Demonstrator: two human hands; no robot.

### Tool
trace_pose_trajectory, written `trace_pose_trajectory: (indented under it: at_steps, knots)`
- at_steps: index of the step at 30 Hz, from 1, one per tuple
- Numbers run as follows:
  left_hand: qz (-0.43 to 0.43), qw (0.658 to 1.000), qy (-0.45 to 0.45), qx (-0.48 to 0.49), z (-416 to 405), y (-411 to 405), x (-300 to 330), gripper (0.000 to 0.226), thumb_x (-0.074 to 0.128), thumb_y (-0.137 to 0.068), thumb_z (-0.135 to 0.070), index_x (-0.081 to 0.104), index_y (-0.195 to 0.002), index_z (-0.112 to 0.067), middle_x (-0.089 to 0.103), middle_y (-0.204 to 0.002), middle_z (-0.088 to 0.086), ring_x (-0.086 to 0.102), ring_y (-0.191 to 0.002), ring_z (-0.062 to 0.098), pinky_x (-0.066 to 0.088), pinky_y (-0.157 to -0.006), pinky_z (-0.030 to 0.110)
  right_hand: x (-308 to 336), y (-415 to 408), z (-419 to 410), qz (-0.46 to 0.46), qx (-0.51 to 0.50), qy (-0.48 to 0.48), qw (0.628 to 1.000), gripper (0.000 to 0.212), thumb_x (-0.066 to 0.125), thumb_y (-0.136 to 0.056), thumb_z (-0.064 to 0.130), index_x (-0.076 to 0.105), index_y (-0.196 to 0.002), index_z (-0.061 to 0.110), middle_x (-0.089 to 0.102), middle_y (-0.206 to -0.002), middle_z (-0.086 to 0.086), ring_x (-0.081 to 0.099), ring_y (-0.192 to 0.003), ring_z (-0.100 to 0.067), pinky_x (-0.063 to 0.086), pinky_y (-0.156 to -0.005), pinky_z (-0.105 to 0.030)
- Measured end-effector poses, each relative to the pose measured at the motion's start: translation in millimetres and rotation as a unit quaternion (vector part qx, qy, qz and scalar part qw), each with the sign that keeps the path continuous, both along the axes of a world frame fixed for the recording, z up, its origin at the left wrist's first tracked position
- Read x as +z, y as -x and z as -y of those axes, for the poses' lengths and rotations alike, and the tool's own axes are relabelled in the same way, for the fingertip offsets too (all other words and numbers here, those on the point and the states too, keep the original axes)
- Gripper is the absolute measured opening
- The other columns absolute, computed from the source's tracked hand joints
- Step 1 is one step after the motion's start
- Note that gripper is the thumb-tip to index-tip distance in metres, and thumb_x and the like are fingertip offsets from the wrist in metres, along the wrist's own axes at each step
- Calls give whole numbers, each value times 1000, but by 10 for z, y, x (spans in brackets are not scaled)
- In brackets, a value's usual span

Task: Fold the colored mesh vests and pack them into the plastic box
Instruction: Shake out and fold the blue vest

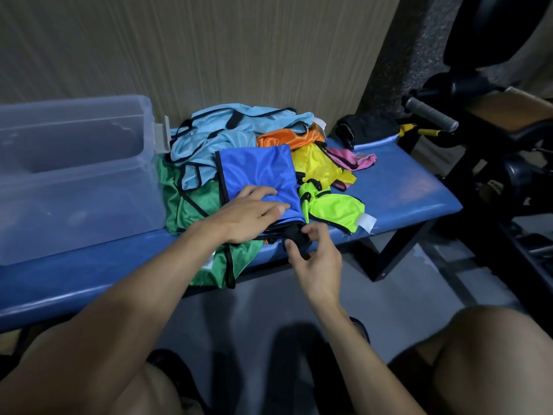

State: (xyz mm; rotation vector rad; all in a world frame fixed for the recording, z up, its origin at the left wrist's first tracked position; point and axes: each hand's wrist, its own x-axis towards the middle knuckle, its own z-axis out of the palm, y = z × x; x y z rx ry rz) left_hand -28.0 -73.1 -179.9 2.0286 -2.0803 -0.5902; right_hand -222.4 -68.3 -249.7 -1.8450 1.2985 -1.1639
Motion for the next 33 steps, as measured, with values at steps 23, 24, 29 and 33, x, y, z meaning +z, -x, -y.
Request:
trace_pose_trajectory:
  at_steps: [23,24,29,33]
  knots:
    - [-14,1000,-2,-1,0,-7,-26,52,18,-106,-58,46,-148,-45,19,-163,-17,2,-148,4,13,-125,44,-210,-11,-70,119,64,-128,983,20,76,-82,42,72,-91,25,64,-84,-1,64,-79,-28,57,-67,-56]
    - [-10,1000,-2,-1,1,-8,-25,52,17,-107,-58,46,-148,-45,19,-163,-17,2,-149,4,13,-125,44,-213,28,-113,130,80,-125,980,18,76,-83,37,72,-92,22,63,-87,-4,64,-81,-29,56,-67,-57]
    - [-1,1000,-6,-5,-7,13,-14,52,17,-107,-57,45,-149,-43,18,-164,-15,2,-148,6,12,-125,43,-174,274,-264,141,108,-199,964,17,85,-83,25,73,-92,16,68,-83,-5,62,-71,-21,59,-60,-44]
    - [1,1000,-4,-2,-13,18,-26,52,18,-107,-57,43,-150,-44,16,-164,-15,1,-149,6,11,-125,43,-21,192,-240,185,83,-276,940,15,84,-84,24,77,-94,15,71,-76,6,62,-66,-11,57,-56,-34]
